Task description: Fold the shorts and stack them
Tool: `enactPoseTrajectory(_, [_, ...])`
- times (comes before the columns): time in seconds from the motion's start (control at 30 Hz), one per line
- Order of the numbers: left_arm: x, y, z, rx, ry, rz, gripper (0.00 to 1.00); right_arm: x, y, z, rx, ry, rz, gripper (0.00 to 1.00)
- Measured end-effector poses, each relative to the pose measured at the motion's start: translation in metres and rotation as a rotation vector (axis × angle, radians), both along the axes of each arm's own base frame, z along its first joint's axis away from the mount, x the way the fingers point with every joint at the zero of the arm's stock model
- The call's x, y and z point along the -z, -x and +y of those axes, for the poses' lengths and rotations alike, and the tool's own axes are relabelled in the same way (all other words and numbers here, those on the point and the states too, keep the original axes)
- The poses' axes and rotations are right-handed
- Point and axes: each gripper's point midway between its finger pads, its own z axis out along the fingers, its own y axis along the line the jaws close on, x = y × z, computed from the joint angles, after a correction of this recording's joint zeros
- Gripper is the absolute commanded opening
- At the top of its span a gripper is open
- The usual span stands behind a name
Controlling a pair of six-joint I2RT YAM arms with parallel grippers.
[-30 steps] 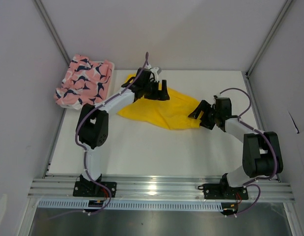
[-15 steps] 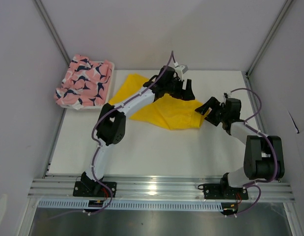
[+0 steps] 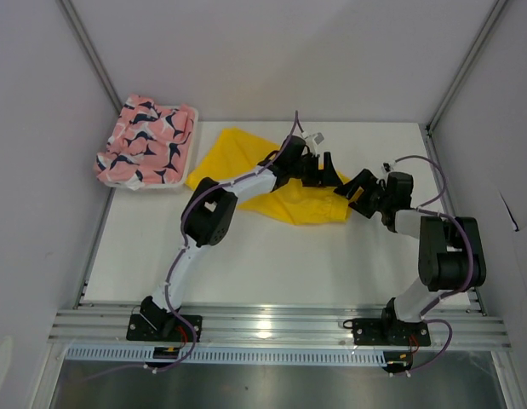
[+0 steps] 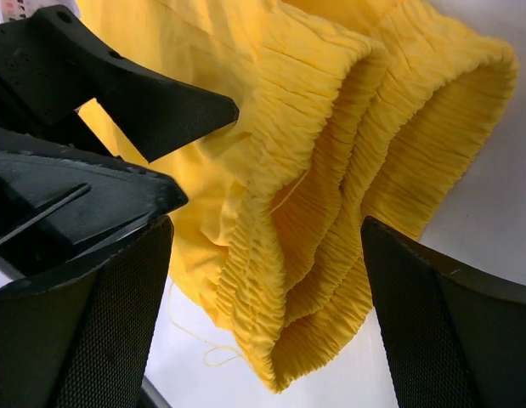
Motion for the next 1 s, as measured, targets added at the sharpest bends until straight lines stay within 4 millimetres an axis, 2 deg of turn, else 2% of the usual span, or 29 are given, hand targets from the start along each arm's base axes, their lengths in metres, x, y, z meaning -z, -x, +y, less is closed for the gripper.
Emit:
enactPoseTrajectory(0.13, [0.002, 0.001, -0.005, 0.004, 0.02, 0.006, 0.75, 0.018, -0.002, 0.003, -0.007, -0.023, 0.033, 0.93])
enactPoseTrajectory(0.23, [0.008, 0.001, -0.008, 0.002, 0.034, 0.01, 0.74, 0.027, -0.002, 0.008, -0.02, -0.044, 0.047, 0.92])
enactPoseTrajectory(0.5, [0.038, -0.004, -0.006, -0.023, 0.029, 0.049, 0.73, 0.022, 0.001, 0.008, -0.019, -0.044, 0.032, 0.93])
enactPoseTrajectory(0.57, [0.042, -0.003, -0.006, -0.022, 0.034, 0.048, 0.73, 0.017, 0.003, 0.007, -0.014, -0.039, 0.023, 0.9])
enactPoseTrajectory(0.77, [0.044, 0.003, -0.002, -0.029, 0.093, 0.02, 0.75, 0.012, 0.003, 0.008, -0.018, -0.044, 0.011, 0.82])
enactPoseTrajectory(1.0, [0.042, 0.006, -0.001, -0.025, 0.128, 0.002, 0.75, 0.018, 0.011, 0.01, -0.03, -0.054, 0.025, 0.81])
